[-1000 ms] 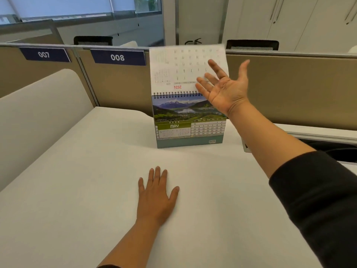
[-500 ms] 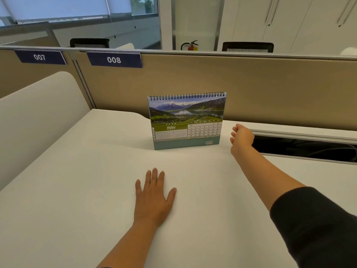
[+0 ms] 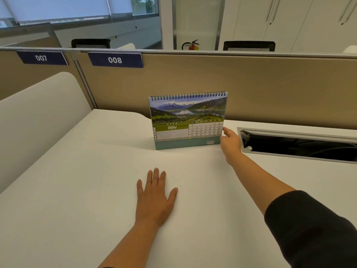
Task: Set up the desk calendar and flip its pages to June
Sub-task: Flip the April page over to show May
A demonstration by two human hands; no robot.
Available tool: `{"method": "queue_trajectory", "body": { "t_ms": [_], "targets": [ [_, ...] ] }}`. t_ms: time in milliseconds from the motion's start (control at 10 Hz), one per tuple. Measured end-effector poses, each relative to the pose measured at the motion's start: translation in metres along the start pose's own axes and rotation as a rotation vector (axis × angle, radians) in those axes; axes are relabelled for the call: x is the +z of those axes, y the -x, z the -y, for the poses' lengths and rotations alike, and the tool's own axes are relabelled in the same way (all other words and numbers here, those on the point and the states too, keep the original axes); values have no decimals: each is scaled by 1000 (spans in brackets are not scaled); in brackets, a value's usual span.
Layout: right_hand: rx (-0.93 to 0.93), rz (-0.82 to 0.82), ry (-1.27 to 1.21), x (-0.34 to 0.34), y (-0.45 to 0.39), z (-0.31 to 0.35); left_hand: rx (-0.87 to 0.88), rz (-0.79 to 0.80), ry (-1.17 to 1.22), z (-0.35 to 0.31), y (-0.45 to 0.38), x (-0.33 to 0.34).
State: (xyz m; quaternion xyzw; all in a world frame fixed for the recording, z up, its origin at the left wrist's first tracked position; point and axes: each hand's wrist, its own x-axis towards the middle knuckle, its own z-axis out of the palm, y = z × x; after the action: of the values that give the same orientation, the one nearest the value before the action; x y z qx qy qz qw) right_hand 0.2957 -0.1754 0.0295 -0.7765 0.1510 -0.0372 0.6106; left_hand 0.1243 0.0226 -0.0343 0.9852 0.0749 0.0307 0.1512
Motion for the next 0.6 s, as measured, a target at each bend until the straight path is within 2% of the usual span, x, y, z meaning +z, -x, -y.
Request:
{"method": "queue_trajectory", "body": {
  "t_ms": [600],
  "targets": [
    [-67, -158, -3, -6, -1, -7, -2, -1, 11, -1, 0, -2]
  ]
}}
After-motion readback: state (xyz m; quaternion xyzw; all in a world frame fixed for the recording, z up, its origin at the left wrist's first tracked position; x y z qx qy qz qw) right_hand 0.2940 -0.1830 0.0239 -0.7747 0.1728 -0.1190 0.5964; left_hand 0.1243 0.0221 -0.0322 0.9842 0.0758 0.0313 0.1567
